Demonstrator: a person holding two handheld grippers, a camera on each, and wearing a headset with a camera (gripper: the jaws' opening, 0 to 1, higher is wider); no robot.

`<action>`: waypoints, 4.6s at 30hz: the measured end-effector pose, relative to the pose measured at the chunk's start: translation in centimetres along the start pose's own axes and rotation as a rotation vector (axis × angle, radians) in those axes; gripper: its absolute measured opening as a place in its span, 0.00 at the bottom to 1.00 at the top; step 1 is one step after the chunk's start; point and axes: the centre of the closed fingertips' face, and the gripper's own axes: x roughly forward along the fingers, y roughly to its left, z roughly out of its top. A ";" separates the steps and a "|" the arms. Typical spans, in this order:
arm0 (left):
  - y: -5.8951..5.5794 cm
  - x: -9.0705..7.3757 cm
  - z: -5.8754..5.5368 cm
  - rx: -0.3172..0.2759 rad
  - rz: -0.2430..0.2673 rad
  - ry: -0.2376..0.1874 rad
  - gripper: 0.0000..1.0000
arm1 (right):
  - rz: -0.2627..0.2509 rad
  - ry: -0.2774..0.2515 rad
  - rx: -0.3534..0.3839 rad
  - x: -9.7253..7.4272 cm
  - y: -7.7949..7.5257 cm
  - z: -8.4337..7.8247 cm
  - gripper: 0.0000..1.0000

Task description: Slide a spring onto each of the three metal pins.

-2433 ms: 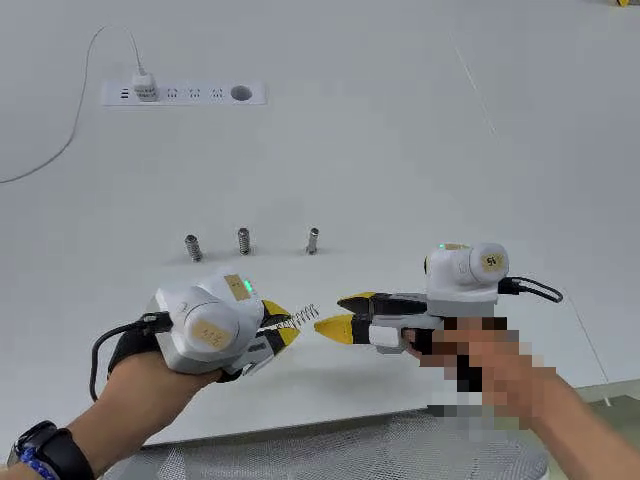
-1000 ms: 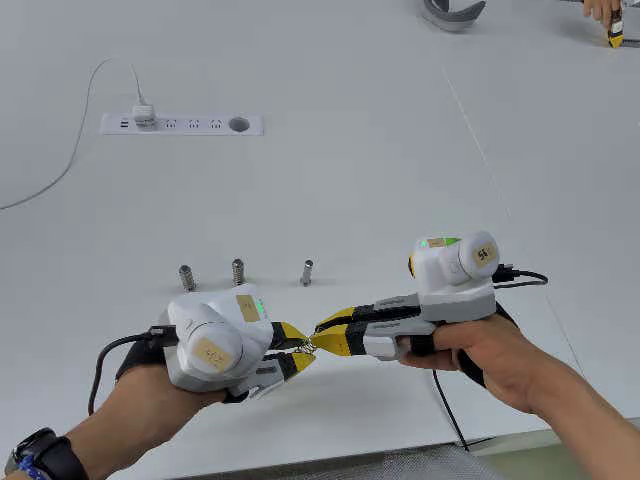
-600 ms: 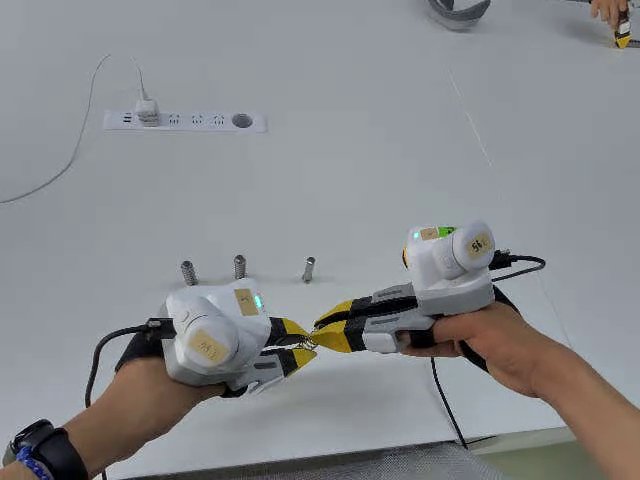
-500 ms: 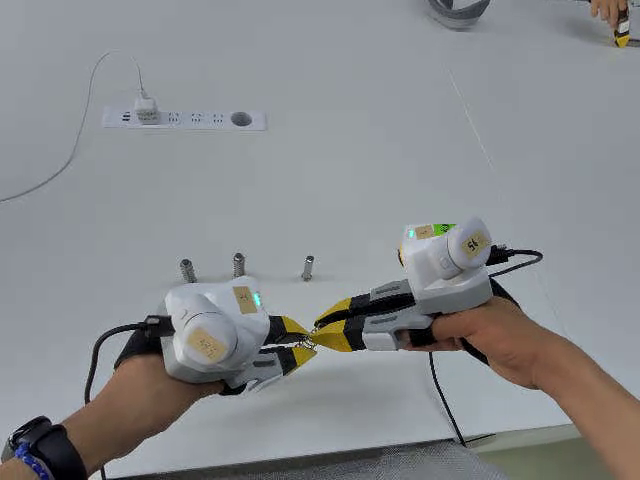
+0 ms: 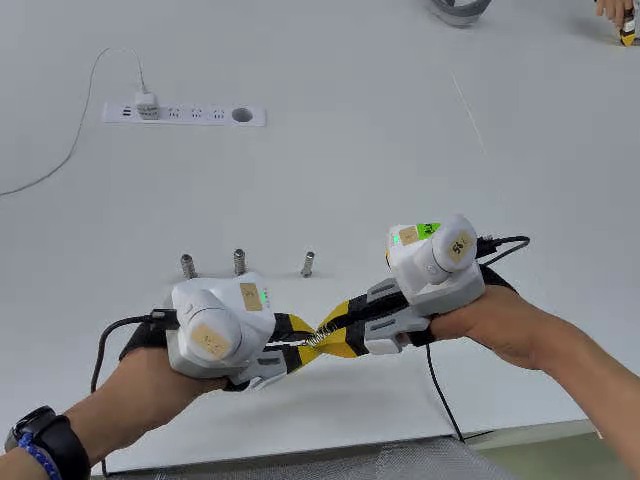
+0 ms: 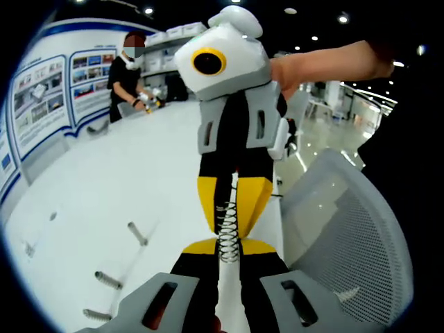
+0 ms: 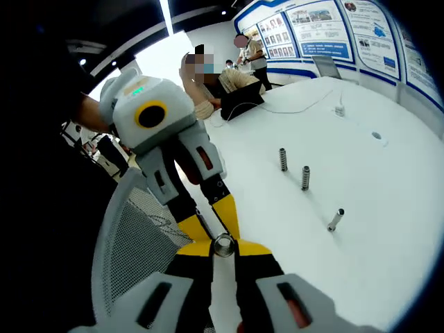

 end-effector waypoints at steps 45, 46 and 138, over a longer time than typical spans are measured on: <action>0.1 0.7 -4.4 -0.117 0.009 0.043 0.17 | -0.035 0.048 0.057 -0.4 -1.2 -3.1 0.12; 0.3 0.6 -4.6 -0.127 0.018 0.043 0.18 | -0.042 0.049 0.059 -0.5 -1.5 -3.2 0.12; 9.9 -7.0 -8.6 -0.454 0.443 -0.058 0.69 | -0.254 0.202 -0.017 0.8 -15.3 1.9 0.12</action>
